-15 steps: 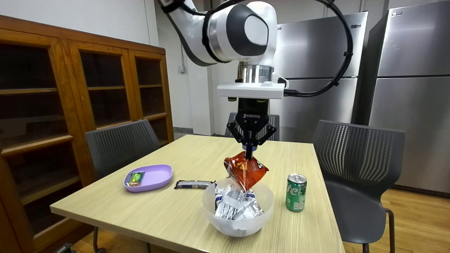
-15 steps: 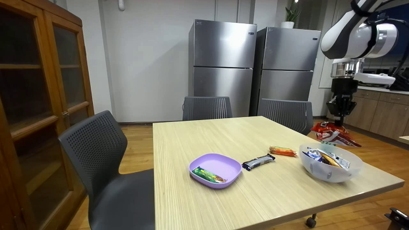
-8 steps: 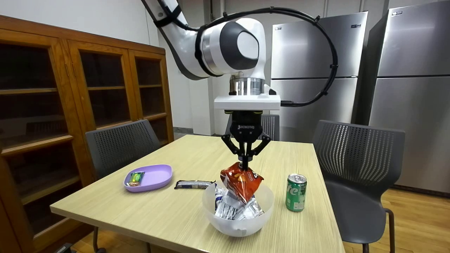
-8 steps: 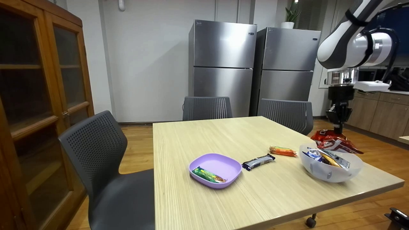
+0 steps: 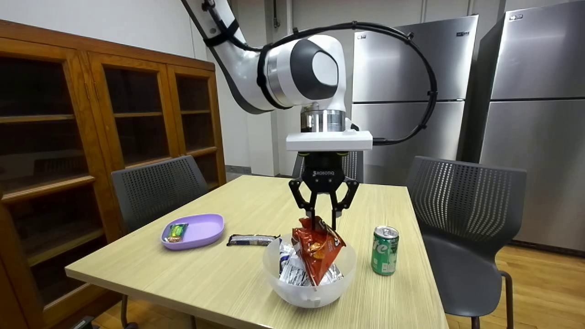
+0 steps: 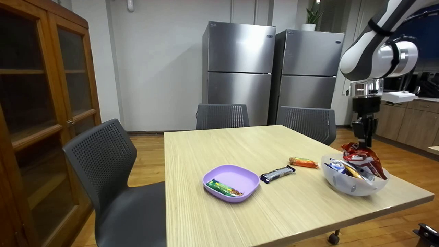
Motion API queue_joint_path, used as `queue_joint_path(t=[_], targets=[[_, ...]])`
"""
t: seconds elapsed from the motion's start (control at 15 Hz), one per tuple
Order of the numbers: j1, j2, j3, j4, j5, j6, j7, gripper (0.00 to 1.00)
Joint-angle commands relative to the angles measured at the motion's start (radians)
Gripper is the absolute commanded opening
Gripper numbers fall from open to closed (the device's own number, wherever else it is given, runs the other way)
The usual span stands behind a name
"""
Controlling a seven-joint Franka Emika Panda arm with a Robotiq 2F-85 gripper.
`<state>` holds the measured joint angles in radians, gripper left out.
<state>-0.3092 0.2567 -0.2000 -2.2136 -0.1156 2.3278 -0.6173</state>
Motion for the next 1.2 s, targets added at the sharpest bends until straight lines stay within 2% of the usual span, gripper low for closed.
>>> queue_joint_path(t=[0.0, 0.27, 0.73, 1.13], targets=[[-0.004, 0.006, -0.003, 0.036, -0.009, -0.025, 0.004, 0.72], [-0.005, -0.006, -0.001, 0.062, 0.009, -0.039, 0.008, 0.99], [0.010, 0.016, 0.019, 0.125, 0.040, -0.042, 0.045, 1.00], [0.042, 0.095, 0.056, 0.218, 0.018, -0.018, 0.046, 1.00]])
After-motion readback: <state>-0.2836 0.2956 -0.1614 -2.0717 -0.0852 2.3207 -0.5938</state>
